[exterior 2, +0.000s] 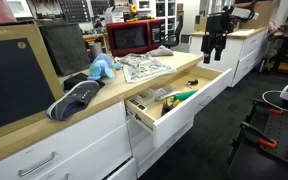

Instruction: Open the top right drawer

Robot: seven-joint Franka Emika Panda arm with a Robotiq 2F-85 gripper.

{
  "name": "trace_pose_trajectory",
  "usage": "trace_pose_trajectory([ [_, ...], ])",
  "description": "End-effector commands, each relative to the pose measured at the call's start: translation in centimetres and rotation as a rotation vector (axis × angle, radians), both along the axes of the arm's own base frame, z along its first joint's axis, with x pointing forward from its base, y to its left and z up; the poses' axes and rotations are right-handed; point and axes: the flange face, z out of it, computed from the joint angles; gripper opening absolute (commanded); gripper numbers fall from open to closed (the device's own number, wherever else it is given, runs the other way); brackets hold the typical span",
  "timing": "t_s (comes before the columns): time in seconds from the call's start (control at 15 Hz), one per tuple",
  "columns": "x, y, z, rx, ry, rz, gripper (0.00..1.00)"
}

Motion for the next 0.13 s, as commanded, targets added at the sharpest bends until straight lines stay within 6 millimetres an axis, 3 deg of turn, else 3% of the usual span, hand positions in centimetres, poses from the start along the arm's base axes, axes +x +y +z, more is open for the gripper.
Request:
trace_pose_trajectory([
  [0.0,0.01,-0.01,0.03,0.0,0.001,0.0,1.0],
  [0.07,0.01,-0.01,0.03,0.0,0.001,0.0,1.0],
])
